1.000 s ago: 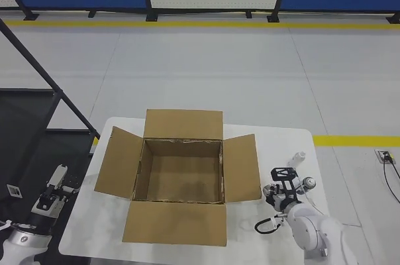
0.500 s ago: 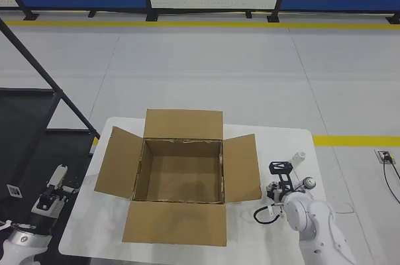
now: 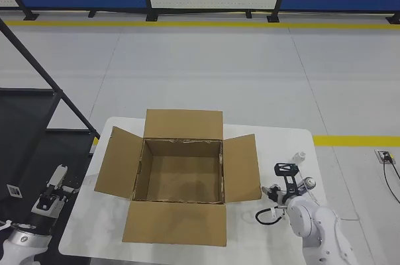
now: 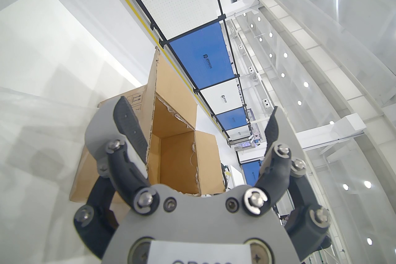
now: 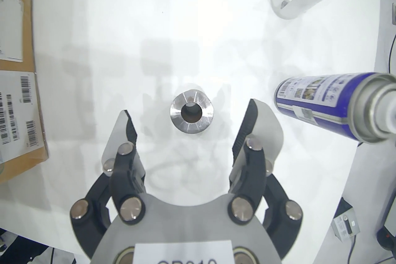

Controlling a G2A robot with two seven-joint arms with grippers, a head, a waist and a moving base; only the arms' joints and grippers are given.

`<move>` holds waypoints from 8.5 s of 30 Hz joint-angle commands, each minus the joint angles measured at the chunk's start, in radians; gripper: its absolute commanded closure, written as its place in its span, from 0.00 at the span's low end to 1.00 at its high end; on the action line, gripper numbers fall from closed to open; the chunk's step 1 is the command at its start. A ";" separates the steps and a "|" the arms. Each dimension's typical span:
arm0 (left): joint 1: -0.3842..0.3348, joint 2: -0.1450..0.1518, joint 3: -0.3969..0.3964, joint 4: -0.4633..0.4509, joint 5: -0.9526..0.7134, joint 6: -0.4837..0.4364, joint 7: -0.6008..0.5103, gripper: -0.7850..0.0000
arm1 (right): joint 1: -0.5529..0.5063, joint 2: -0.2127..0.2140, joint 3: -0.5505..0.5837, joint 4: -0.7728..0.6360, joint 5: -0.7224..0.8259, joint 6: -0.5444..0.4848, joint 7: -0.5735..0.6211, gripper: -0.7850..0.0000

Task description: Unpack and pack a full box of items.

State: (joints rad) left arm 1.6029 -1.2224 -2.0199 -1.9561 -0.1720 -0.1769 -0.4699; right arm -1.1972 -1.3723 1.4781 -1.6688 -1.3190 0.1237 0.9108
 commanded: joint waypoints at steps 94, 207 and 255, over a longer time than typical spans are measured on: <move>0.081 -0.004 -0.085 0.043 -0.086 -0.042 0.066 0.00 | 0.842 -0.375 -1.048 0.798 0.235 0.092 -0.084 1.00; 0.081 -0.004 -0.085 0.043 -0.086 -0.042 0.066 0.00 | -0.017 -0.020 0.250 -0.320 0.120 -0.205 -0.019 1.00; 0.081 -0.004 -0.085 0.043 -0.086 -0.042 0.066 0.00 | 0.895 -0.497 -0.947 1.129 0.300 -0.019 -0.326 0.50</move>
State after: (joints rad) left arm 1.6840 -1.2267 -2.1047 -1.9133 -0.2582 -0.2188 -0.4035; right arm -0.3066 -1.8633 0.5307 -0.5544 -1.0212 0.1065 0.5897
